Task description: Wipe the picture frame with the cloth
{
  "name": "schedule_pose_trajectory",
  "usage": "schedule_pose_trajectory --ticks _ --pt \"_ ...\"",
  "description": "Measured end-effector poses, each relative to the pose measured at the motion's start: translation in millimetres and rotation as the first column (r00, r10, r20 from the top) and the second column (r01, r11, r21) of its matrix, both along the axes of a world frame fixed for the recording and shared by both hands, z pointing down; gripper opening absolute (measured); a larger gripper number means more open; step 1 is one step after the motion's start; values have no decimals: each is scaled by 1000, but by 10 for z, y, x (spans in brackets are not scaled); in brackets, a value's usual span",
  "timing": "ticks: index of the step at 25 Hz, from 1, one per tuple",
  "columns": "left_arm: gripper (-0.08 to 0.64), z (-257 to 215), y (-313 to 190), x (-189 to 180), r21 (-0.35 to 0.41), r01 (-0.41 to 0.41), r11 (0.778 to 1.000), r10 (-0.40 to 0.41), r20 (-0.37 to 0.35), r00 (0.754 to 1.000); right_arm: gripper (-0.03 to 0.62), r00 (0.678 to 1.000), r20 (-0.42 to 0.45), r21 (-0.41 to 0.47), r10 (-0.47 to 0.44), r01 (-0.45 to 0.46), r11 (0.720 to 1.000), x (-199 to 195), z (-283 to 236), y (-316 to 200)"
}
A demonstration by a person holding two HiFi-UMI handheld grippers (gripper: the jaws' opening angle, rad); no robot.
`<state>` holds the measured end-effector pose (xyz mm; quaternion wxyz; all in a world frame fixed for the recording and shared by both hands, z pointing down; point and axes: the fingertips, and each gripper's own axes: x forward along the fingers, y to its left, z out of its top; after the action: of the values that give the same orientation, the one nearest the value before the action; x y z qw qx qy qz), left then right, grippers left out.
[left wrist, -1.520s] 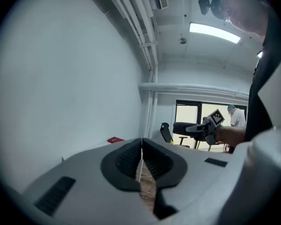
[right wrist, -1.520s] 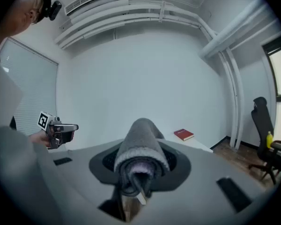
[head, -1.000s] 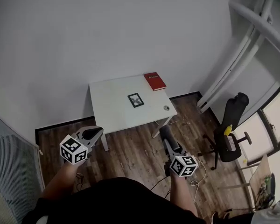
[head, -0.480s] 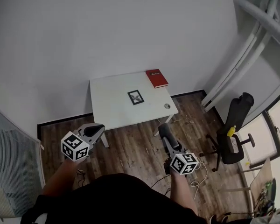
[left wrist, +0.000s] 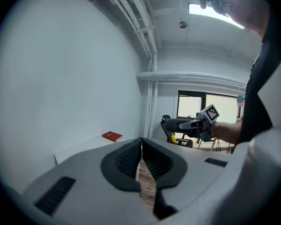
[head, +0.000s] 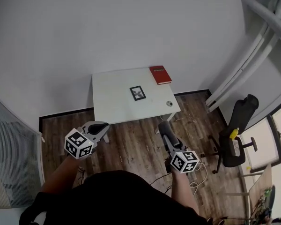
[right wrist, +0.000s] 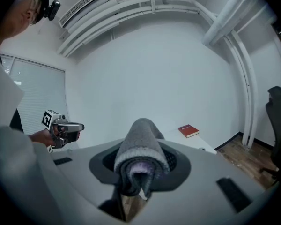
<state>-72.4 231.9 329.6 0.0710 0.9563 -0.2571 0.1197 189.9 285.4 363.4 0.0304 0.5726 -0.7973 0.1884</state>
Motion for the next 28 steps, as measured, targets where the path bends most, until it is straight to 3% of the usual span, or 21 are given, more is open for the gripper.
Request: schedule_pose_trajectory --ticks 14,21,28 --pt "11 189 -186 -184 -46 40 998 -40 7 999 114 1000 14 -30 -10 11 999 -92 221 -82" --pt "11 245 -484 -61 -48 -10 999 10 -12 1000 114 1000 -5 -42 20 -20 999 -80 226 -342" --pt "11 294 -1017 -159 -61 -28 998 26 -27 999 114 999 -27 -63 47 -49 997 -168 249 -705"
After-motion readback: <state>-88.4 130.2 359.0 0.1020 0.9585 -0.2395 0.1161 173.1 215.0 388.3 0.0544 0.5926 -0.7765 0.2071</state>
